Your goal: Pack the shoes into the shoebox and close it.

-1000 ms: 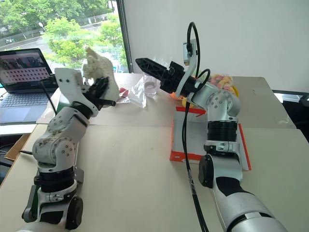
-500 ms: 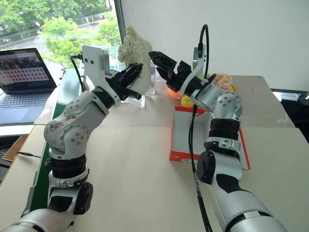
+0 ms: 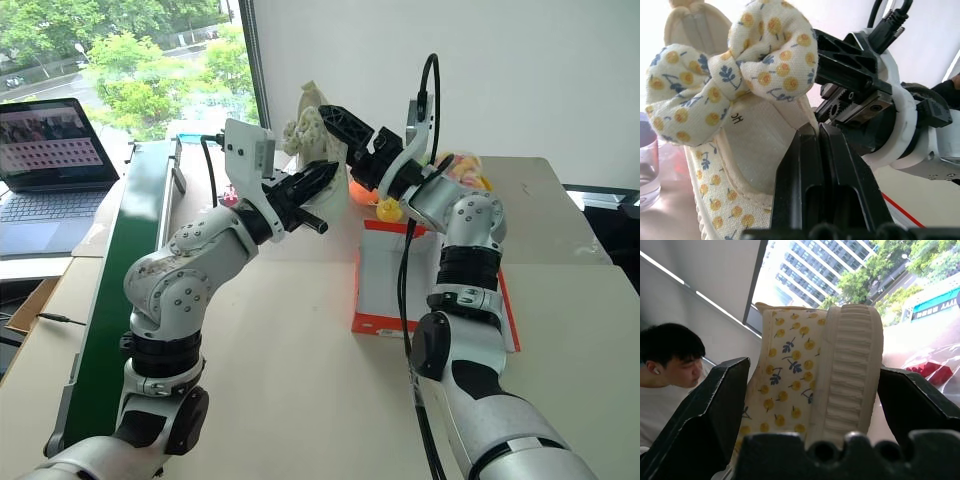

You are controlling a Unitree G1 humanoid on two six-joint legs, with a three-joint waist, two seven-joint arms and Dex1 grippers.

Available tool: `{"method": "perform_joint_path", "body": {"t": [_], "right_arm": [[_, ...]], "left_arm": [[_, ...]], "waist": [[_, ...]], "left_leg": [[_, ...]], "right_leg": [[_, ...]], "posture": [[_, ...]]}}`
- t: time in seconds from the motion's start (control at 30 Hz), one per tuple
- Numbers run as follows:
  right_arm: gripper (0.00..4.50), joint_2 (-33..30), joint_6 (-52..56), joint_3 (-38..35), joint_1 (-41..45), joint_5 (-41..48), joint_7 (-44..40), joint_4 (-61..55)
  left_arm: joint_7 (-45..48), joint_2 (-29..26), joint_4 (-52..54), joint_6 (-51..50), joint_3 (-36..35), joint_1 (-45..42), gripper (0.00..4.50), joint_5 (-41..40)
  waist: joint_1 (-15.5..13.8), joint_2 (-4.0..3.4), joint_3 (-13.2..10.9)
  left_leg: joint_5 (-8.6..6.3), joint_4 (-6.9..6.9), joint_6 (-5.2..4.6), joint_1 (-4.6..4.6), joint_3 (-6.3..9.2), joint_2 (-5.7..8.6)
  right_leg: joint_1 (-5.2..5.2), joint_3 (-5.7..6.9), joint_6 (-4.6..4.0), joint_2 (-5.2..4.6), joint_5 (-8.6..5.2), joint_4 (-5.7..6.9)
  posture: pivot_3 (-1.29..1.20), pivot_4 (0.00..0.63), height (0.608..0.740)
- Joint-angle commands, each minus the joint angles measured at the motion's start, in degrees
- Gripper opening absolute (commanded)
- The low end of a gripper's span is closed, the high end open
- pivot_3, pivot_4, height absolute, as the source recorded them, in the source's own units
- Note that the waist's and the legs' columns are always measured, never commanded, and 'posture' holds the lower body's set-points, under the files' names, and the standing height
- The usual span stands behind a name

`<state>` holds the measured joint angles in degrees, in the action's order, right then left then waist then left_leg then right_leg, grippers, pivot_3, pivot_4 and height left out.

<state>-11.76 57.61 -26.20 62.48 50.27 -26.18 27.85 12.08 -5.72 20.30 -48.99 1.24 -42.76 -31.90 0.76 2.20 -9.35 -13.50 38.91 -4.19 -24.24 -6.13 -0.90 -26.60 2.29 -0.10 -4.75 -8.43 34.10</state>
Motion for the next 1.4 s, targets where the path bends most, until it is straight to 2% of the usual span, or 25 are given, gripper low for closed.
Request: {"method": "perform_joint_path", "body": {"t": [0.03,0.1,0.13,0.23,0.27,0.33,0.6,0.7,0.73,0.9,1.0,1.17,1.4], "right_arm": [[3.41,-1.06,-0.05,2.04,-0.57,-0.25,-1.8,-2.79],[2.62,-1.49,0.13,2.38,-0.98,-0.21,-2.12,-3.1],[2.45,-1.79,0.2,2.6,-1.19,-0.34,-2.29,-3.29],[1.44,-2.33,0.24,2.81,-1.51,-0.46,-2.54,-3.54],[1.17,-2.61,0.12,2.88,-1.44,-0.56,-2.56,-3.32],[0.89,-3.14,-0.21,2.99,-1.26,-0.79,-2.61,-2.79],[0.8,-5.25,-2.96,4.65,-0.2,-3.74,-2.94,-0.88],[0.8,-6.37,-3.28,5.31,0.21,-4.51,-3.28,-1.42],[0.8,-6.66,-3.28,5.35,0.49,-4.65,-3.45,-1.34],[0.8,-9.01,-4.37,5.7,1.88,-6.23,-3.73,-0.2],[0.8,-11.5,-4.93,7.53,2.03,-9.33,-3.46,-0.87],[0.8,-18.35,-2.99,15.91,1.9,-19.15,-0.72,-4.04],[0.8,-23.57,10.67,20.63,-1.45,-21.03,-1.01,-10.56]], "left_arm": [[2.45,0.55,1.49,0.67,1.13,-2.64,0.0,-1.65],[2.85,0.37,1.06,0.72,0.85,-2.89,0.0,-1.5],[3.1,0.15,0.76,0.79,0.63,-3.12,0.0,-1.39],[3.47,-0.4,0.13,1.07,0.16,-3.53,0.0,-0.94],[3.49,-0.65,-0.19,1.07,-0.23,-3.78,0.0,-0.95],[3.26,-1.43,-0.41,0.76,-1.05,-3.98,0.0,-0.84],[0.12,-4.2,1.98,-4.16,-5.61,-2.78,0.0,-2.7],[-0.73,-4.55,3.98,-5.91,-9.01,-1.32,0.91,-6.15],[-0.76,-4.63,4.45,-6.53,-9.74,-1.2,1.35,-7.22],[-0.5,-9.06,4.55,-9.31,-11.75,-3.12,3.06,-8.82],[2.7,-13.54,5.62,-11.32,-12.44,-3.68,3.06,-11.14],[6.45,-20.14,6.92,-12.55,-12.27,-2.62,3.06,-13.25],[3.85,-18.67,8.82,-10.92,-10.24,1.89,3.06,-11.73]], "waist": [[0.0,-0.01,0.0],[-0.01,-0.01,-0.01],[0.0,-0.01,-0.01],[0.05,-0.02,-0.01],[0.04,-0.02,-0.01],[0.0,-0.02,-0.01],[0.07,-0.03,-0.01],[0.02,-0.03,-0.02],[0.02,-0.05,-0.03],[-0.01,-0.06,-0.04],[-0.01,-0.07,-0.04],[-0.06,-0.13,-0.08],[0.05,-0.14,-0.09]], "left_leg": [[0.0,0.01,0.0,0.0,0.0,0.01],[0.0,0.02,-0.01,0.0,-0.01,0.0],[0.0,0.02,-0.01,0.0,-0.01,0.0],[0.0,0.02,0.0,0.02,-0.01,0.0],[0.0,0.02,0.0,0.04,-0.01,0.0],[0.01,0.04,0.0,0.04,0.0,-0.01],[0.02,0.05,0.01,0.06,0.0,-0.01],[0.02,0.05,0.01,0.05,0.0,-0.01],[0.02,0.05,0.01,0.04,0.01,-0.01],[0.02,0.05,0.01,0.06,0.01,0.0],[0.02,0.07,0.01,0.06,0.01,0.0],[0.03,0.06,0.04,0.07,0.01,0.02],[0.08,0.06,0.13,0.08,-0.03,0.01]], "right_leg": [[0.0,-0.01,0.0,0.0,0.0,0.0],[0.01,-0.02,0.0,0.0,0.0,0.0],[0.01,-0.01,0.0,0.0,0.0,0.0],[0.0,-0.02,0.0,0.01,0.0,0.0],[0.01,-0.02,0.0,0.01,0.0,0.0],[0.01,-0.02,0.0,0.02,0.0,0.0],[0.02,-0.05,0.0,0.02,0.0,0.02],[0.02,-0.05,0.0,0.02,0.01,0.03],[0.02,-0.04,0.0,0.01,0.01,0.02],[0.07,-0.03,0.01,0.0,0.01,0.01],[0.08,-0.02,0.02,0.0,0.02,0.01],[0.07,-0.02,0.02,0.0,0.01,0.01],[0.08,-0.06,0.02,0.0,0.01,-0.02]], "posture": [[0.0,0.15,0.74],[0.0,0.15,0.74],[0.0,0.15,0.74],[0.0,0.15,0.74],[0.0,0.15,0.74],[0.0,0.15,0.74],[0.0,0.15,0.74],[0.0,0.15,0.74],[0.0,0.15,0.74],[0.0,0.15,0.74],[0.0,0.15,0.74],[0.0,0.15,0.74],[0.0,0.15,0.74]]}}
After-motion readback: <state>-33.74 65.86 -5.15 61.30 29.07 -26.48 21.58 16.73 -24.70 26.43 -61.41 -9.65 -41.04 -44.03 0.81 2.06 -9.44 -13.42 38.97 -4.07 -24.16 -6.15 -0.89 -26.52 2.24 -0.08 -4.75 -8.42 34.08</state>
